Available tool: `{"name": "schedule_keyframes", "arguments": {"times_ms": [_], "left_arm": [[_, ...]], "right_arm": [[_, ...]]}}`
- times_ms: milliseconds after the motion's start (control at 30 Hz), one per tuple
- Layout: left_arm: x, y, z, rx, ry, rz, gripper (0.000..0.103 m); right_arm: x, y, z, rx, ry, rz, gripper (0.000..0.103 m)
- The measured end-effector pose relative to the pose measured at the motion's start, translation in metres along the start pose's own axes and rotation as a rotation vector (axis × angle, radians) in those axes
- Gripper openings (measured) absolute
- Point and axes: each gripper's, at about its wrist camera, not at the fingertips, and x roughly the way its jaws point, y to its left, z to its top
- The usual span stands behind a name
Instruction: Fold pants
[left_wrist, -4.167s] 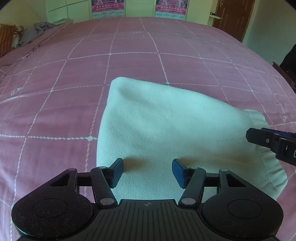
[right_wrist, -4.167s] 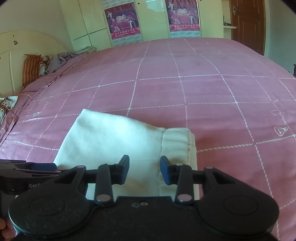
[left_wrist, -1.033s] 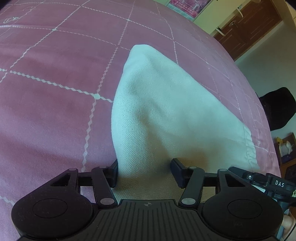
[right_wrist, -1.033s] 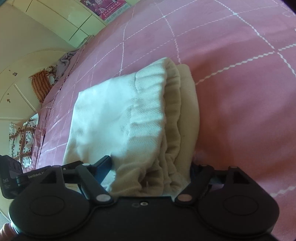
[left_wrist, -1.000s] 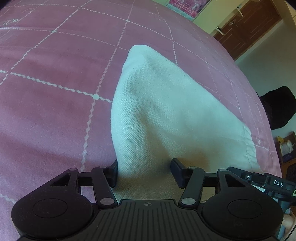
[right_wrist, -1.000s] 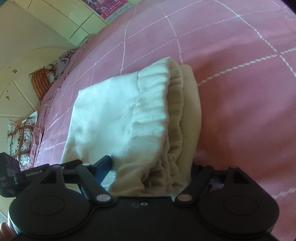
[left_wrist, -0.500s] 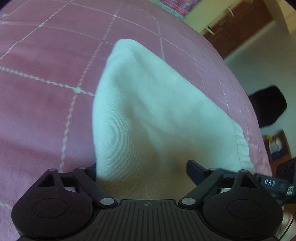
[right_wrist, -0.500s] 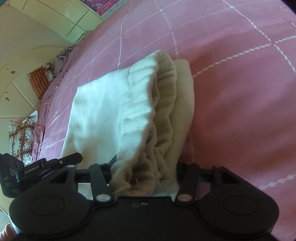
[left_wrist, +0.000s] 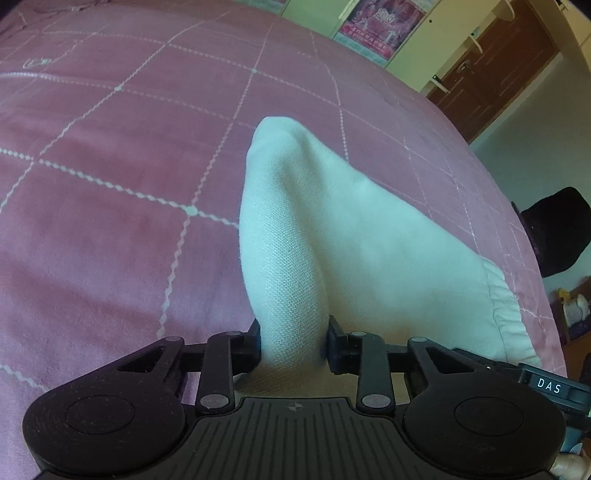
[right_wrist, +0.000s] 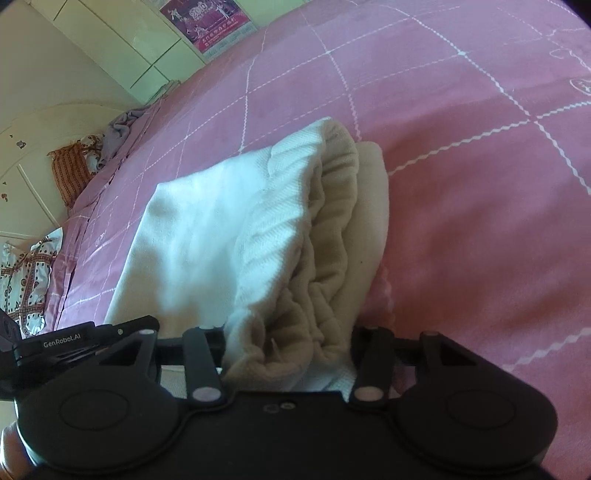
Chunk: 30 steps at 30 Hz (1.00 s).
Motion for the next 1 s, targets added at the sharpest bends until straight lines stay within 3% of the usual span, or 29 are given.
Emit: {"name": "schedule_keyframes", "arguments": {"times_ms": [233, 467, 767, 1000], "left_arm": [[-0.033, -0.009, 0.02, -0.057, -0.117, -0.097, 0.03], [-0.052, -0.026, 0.099, -0.038, -0.236, -0.133, 0.03], [-0.012, -0.033, 0.192, 0.044, -0.276, -0.028, 0.03], [0.042, -0.032, 0.204, 0.107, -0.214, 0.069, 0.031]], "right_arm": [[-0.023, 0.023, 0.01, -0.042, -0.096, 0.108, 0.045], [-0.04, 0.053, 0.075, -0.084, -0.206, 0.215, 0.045], [0.002, 0.08, 0.181, -0.159, -0.226, 0.247, 0.045], [0.056, 0.063, 0.199, -0.142, -0.19, 0.195, 0.046]]}}
